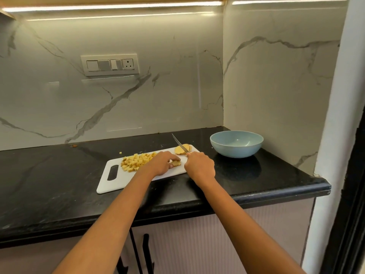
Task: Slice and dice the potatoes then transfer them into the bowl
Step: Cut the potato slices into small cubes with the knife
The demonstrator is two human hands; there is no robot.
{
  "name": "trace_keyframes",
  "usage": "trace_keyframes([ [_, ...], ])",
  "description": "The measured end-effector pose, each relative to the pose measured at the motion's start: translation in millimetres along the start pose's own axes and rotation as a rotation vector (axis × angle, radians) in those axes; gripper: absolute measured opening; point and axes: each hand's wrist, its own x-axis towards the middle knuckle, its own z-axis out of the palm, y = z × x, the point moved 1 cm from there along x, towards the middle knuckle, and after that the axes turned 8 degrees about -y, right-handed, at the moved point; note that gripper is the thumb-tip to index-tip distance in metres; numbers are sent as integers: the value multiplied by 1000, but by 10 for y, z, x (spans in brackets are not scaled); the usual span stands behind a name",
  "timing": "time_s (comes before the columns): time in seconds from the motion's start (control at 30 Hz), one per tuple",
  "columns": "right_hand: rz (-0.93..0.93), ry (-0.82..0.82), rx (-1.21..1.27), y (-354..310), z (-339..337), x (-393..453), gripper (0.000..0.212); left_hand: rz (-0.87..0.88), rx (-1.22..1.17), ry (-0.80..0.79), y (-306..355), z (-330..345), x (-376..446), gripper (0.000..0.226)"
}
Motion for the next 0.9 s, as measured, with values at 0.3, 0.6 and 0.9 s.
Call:
trace_keyframes([
  [0.3,-84,-59,-274,-30,13,-292,28,-109,-355,344,43,247,-241,41],
  [0.6,-60,-92,-309,-199,-8,-466,27,-145,-450,363,24,245,-228,33],
  [0.9,-37,-73,-286,-212,-23,-524,28,-181,-491,393,18,230,-253,36],
])
